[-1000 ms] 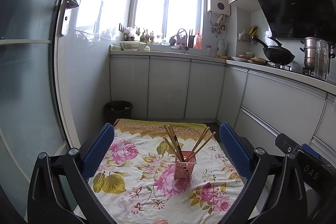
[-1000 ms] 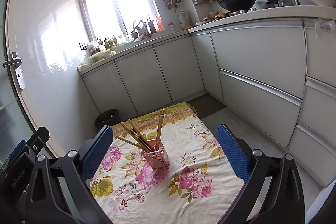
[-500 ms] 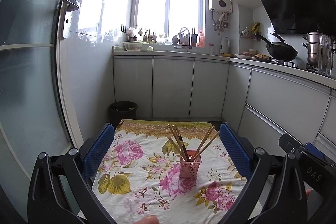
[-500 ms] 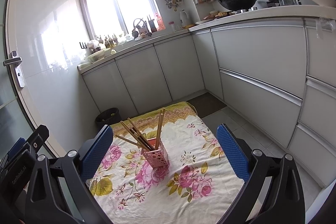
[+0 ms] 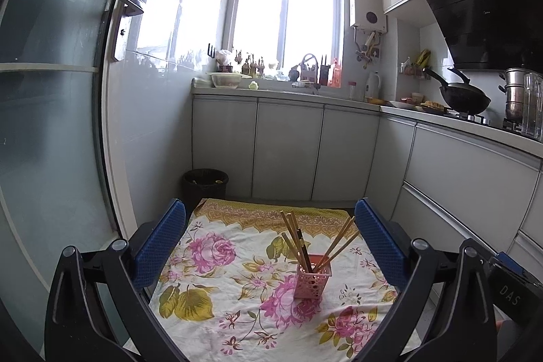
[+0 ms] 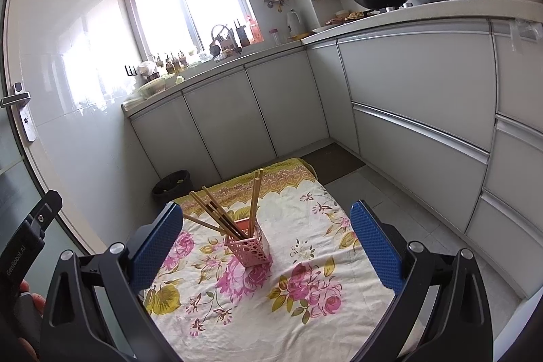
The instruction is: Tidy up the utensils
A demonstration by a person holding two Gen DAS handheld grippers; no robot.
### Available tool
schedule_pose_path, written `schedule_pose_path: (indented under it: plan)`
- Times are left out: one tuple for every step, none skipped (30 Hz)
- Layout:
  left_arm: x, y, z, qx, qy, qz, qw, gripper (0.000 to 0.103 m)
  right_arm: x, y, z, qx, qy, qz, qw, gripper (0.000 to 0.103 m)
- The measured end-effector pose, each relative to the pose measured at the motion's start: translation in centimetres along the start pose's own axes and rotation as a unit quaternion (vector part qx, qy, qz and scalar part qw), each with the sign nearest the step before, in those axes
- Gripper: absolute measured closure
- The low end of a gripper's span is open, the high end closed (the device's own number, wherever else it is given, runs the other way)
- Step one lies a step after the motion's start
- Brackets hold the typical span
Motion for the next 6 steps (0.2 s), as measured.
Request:
schedule_pose_path:
  plan:
    - [-0.01,-0.04,0.02,0.000,0.000,0.001,1.0000,0.007,0.03,0.02,0.00,0.001,0.000,0.000,1.000,0.007]
    - [-0.07,-0.06,0.00,0.000,0.000,0.004,1.0000,0.007,0.07,0.05,0.00,0.001,0.000,0.000,1.000,0.007]
    - [-0.15,-0.02,-0.02,0.000,-0.001,0.006,1.0000,0.007,0.08,0.09,0.00,0.001,0.001,0.000,1.000,0.007]
    - [-0.16,0.04,-0.06,-0.003,-0.002,0.007,1.0000,0.007,0.13,0.09,0.03,0.002,0.001,0.000,1.000,0.007]
    - [-0.10,0.16,-0.13,-0.007,0.000,0.006,1.0000,0.007,0.14,0.10,0.02,0.003,0.000,0.000,1.000,0.007]
    - [-0.03,0.31,-0.25,-0.013,0.003,0.005,0.9999,0.007,0.13,0.07,-0.02,0.003,-0.001,-0.001,1.000,0.007]
Point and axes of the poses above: each gripper's, at about its wrist camera, not at the fingertips, and y roughly the way its jaws point, x to its right, z to its top, the point moved 5 cm from there along y, roughly the way its jaws point, and after that the axes turned 7 degrees about z, right-handed, at the moved point
